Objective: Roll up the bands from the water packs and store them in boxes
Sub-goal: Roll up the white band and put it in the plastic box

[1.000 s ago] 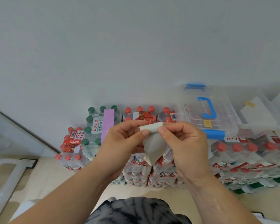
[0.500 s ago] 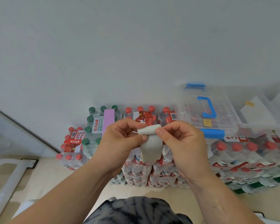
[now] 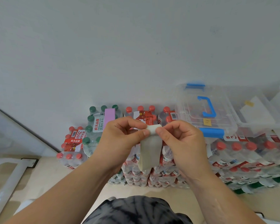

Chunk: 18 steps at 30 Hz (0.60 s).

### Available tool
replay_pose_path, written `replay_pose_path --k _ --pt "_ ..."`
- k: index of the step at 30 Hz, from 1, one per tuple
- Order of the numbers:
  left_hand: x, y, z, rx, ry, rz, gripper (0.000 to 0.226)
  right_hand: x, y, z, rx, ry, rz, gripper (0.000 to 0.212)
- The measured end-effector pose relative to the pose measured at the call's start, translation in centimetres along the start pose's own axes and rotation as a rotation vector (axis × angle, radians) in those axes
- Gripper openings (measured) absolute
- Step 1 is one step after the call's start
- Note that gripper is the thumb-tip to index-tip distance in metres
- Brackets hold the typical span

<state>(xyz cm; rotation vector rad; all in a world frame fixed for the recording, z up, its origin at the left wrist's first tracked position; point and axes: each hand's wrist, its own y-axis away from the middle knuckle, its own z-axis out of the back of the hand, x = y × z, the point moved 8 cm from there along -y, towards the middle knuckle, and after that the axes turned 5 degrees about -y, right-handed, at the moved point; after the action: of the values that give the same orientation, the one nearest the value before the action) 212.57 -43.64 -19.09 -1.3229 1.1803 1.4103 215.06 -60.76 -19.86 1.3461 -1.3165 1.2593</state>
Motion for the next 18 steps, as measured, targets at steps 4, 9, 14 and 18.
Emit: replay_pose_path --k 4,9,14,18 --pt "0.25 0.09 0.01 0.011 0.006 0.015 0.017 -0.42 -0.08 0.26 -0.031 0.040 -0.003 0.007" --pt "0.60 0.30 -0.30 0.057 0.061 0.075 0.024 -0.48 -0.04 0.59 -0.052 0.013 0.001 0.006" --pt "0.47 0.16 -0.05 0.020 -0.007 0.050 0.020 -0.73 -0.08 0.34 -0.014 -0.021 -0.021 0.007" --pt "0.36 0.03 0.37 -0.017 -0.015 0.037 0.018 -0.10 0.10 -0.25 0.031 0.013 -0.009 0.017"
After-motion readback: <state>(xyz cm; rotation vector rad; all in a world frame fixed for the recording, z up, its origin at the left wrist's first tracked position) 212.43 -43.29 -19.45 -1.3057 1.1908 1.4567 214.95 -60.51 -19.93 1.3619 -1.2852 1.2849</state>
